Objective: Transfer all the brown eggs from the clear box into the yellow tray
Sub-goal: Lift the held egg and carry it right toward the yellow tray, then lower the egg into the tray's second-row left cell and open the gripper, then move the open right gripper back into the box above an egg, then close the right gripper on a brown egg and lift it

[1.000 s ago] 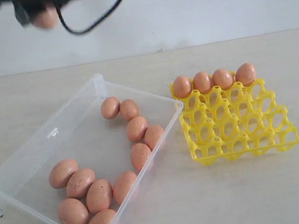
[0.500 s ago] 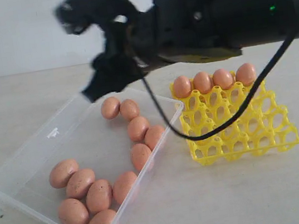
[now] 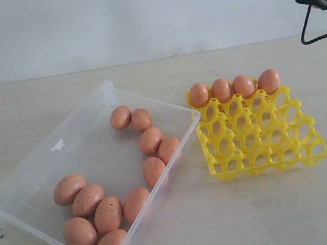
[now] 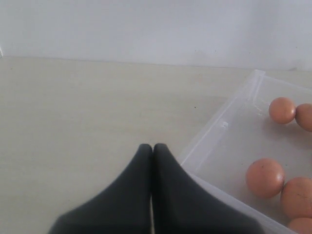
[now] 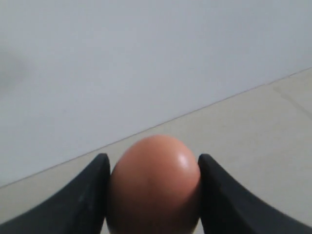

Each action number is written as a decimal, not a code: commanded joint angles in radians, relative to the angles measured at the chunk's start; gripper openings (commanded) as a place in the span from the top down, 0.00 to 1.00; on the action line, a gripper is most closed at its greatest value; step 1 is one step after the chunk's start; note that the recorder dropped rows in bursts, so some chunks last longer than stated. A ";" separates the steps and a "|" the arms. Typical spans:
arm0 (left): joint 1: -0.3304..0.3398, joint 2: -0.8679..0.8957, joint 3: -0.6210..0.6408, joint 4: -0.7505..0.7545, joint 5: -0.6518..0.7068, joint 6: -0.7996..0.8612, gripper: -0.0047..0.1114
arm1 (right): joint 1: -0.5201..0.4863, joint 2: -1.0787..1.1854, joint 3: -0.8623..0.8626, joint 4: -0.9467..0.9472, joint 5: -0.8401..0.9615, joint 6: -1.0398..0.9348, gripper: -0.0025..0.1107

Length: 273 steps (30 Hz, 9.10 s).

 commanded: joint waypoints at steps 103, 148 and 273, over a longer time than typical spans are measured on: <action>-0.005 0.003 -0.004 0.000 -0.191 0.008 1.00 | 0.094 0.254 0.214 0.879 -1.141 -1.353 0.70; -0.005 0.003 -0.004 0.000 -0.248 0.008 1.00 | 0.569 -0.107 0.008 0.528 -0.208 -1.160 0.98; -0.005 0.003 -0.004 0.000 -0.249 0.043 1.00 | 0.632 0.430 -0.558 2.299 0.409 -3.271 0.33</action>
